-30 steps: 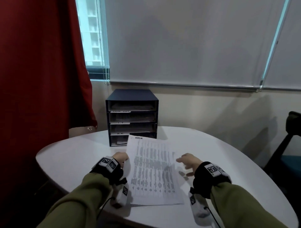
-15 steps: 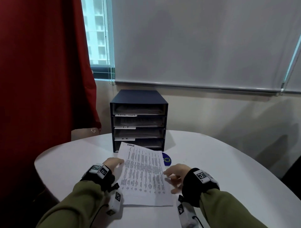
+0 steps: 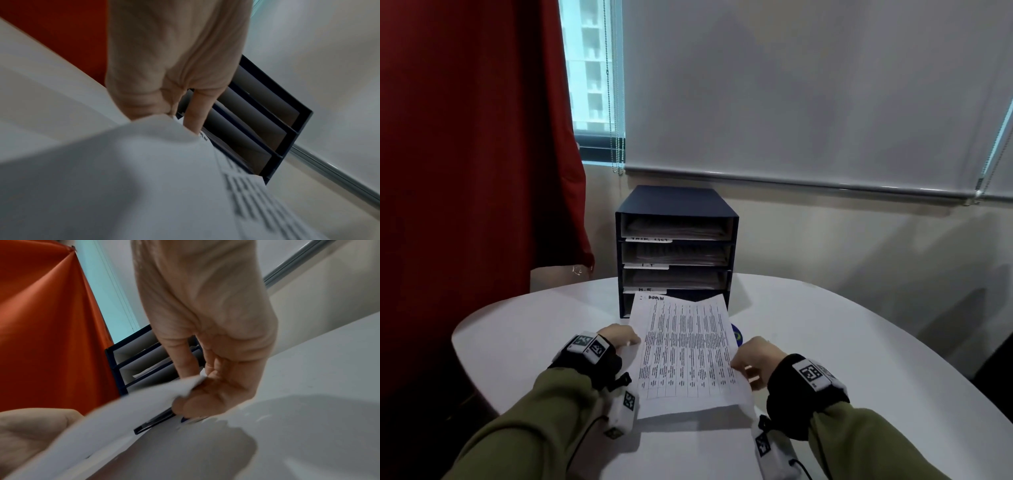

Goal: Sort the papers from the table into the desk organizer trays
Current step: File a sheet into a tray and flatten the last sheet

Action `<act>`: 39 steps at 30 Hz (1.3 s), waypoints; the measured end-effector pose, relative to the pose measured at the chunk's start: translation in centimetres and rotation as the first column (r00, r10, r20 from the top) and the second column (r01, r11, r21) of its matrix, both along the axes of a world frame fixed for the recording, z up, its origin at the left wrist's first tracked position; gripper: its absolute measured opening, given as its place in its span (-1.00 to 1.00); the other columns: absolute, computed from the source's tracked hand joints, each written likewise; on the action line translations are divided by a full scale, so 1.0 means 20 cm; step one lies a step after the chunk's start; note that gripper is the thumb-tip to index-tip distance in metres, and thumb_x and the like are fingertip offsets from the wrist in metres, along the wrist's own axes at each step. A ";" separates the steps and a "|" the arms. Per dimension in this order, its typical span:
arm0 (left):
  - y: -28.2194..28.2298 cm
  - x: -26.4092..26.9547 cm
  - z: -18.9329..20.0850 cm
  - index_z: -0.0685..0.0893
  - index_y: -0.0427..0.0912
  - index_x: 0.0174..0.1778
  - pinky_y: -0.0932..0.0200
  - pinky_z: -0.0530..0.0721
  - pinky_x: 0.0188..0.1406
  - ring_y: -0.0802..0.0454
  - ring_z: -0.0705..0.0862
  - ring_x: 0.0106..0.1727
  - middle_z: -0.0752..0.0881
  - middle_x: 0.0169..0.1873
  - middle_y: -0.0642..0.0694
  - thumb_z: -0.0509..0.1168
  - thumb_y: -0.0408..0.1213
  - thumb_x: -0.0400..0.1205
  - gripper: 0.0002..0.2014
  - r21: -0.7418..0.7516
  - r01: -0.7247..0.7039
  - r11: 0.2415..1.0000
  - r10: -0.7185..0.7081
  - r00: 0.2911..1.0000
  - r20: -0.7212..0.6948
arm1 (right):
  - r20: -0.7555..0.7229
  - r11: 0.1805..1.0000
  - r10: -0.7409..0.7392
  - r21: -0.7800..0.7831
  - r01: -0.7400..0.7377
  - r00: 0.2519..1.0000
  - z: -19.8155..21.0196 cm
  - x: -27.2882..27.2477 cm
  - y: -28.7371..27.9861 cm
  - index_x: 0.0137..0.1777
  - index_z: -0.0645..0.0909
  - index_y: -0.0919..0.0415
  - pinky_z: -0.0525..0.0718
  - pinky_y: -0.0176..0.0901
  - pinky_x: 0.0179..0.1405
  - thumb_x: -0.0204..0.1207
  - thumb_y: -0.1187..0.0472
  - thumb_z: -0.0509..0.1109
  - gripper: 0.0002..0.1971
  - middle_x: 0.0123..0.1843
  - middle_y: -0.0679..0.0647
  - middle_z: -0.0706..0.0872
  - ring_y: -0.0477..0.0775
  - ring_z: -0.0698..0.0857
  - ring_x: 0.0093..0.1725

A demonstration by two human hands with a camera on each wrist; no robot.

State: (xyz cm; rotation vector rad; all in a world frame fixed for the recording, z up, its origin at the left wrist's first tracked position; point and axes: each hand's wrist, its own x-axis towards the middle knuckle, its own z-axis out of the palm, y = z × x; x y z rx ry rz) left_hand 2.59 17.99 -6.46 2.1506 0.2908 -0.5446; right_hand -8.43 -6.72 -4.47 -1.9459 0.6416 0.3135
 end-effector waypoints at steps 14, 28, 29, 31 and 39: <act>-0.02 -0.04 -0.04 0.44 -0.27 -0.37 0.11 0.70 -0.52 -0.02 0.48 -0.52 0.60 -0.41 -0.22 0.19 -0.36 0.58 -0.81 -0.404 -0.069 0.912 -0.053 0.958 -0.283 | 0.084 0.990 -0.116 0.084 0.109 0.990 -0.01 0.20 -0.12 -0.36 0.39 0.14 0.61 -0.19 -0.09 0.56 0.47 0.21 -0.69 -0.28 0.01 0.48 -0.10 0.49 -0.32; -0.06 0.12 -0.06 0.47 -0.24 0.22 0.04 0.72 -0.44 -0.35 0.78 -0.17 0.61 0.15 -0.35 0.25 -0.24 0.68 -0.75 -0.482 -0.209 0.851 0.132 0.973 -0.189 | -0.151 0.905 -0.011 0.418 0.074 0.988 -0.02 0.43 -0.10 -0.22 0.51 0.38 0.66 -0.19 -0.59 0.67 0.39 0.15 -0.77 -0.58 0.18 0.65 0.01 0.50 -0.76; -0.06 0.13 -0.05 0.47 -0.25 0.16 0.13 0.66 -0.63 -0.26 0.76 -0.38 0.64 0.02 -0.35 0.29 -0.24 0.66 -0.76 -0.525 -0.211 0.825 0.106 0.969 -0.223 | -0.113 0.901 -0.096 0.413 0.135 0.989 -0.04 0.47 -0.10 -0.24 0.52 0.42 0.69 -0.16 -0.60 0.65 0.42 0.16 -0.76 -0.58 0.22 0.66 0.02 0.52 -0.75; -0.08 0.20 -0.06 0.48 -0.35 0.00 0.27 0.54 -0.78 -0.09 0.63 -0.65 0.65 -0.32 -0.34 0.27 -0.35 0.66 -0.86 -0.540 -0.208 0.816 0.105 0.971 -0.215 | -0.053 0.860 -0.212 0.465 0.212 0.976 -0.07 0.53 -0.08 -0.30 0.54 0.50 0.76 -0.10 -0.41 0.64 0.47 0.18 -0.73 -0.56 0.29 0.71 0.10 0.64 -0.65; -0.16 0.35 -0.08 0.50 -0.45 -0.18 0.15 0.72 -0.58 -0.15 0.56 -0.41 0.53 -0.37 -0.29 0.16 -0.65 0.60 -0.92 -0.661 -0.334 0.673 0.350 0.930 -0.113 | 0.057 0.740 -0.275 0.650 0.173 0.960 -0.14 0.67 0.01 -0.09 0.53 0.46 0.77 0.02 -0.30 0.63 0.49 0.18 -0.88 -0.17 0.31 0.67 0.18 0.69 -0.19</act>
